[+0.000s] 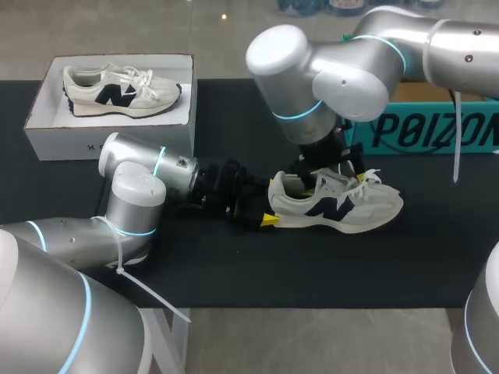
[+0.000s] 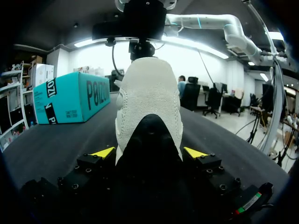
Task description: Take the shoe out of the shoebox, open the shoe tongue, remove and reinsert the insole, then place the shoe into the shoebox
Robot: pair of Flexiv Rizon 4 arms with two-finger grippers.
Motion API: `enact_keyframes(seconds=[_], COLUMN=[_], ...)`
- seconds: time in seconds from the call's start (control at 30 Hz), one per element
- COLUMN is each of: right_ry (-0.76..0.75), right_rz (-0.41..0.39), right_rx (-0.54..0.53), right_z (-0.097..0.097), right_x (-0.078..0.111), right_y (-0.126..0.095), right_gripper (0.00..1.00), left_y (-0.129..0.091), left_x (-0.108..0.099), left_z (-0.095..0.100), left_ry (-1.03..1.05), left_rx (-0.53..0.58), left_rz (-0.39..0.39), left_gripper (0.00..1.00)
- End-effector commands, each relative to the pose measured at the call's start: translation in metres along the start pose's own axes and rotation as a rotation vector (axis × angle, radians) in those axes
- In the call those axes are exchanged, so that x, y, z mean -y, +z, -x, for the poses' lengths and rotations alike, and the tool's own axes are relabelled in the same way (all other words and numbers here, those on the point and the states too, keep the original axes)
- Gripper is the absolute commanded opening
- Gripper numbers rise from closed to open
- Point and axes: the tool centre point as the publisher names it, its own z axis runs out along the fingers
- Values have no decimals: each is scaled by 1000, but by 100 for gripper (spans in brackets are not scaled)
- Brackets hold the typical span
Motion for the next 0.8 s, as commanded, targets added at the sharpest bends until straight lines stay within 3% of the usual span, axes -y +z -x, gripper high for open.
enact_keyframes(seconds=[0.03, 0.07, 0.1, 0.17, 0.23, 0.8], right_ry=[-1, 0, 0, 2, 3, 25], right_rz=[13, 15, 16, 18, 19, 12], right_rx=[-11, -11, -12, -14, -17, -53], right_z=[8, 8, 8, 9, 10, 33], right_x=[4, 4, 4, 4, 5, 6], right_y=[-3, -3, -3, -3, -3, -5], right_gripper=[96, 77, 49, 31, 0, 0], left_y=[4, 4, 4, 4, 4, 4], left_x=[-4, -4, -4, -4, -4, -4], left_z=[1, 1, 1, 1, 1, 1], left_ry=[0, 0, 0, 0, 0, 0], left_rx=[-2, -2, -2, -2, -2, -2], left_rz=[-1, -1, -1, -1, -1, -1], left_gripper=[0, 0, 0, 0, 0, 0])
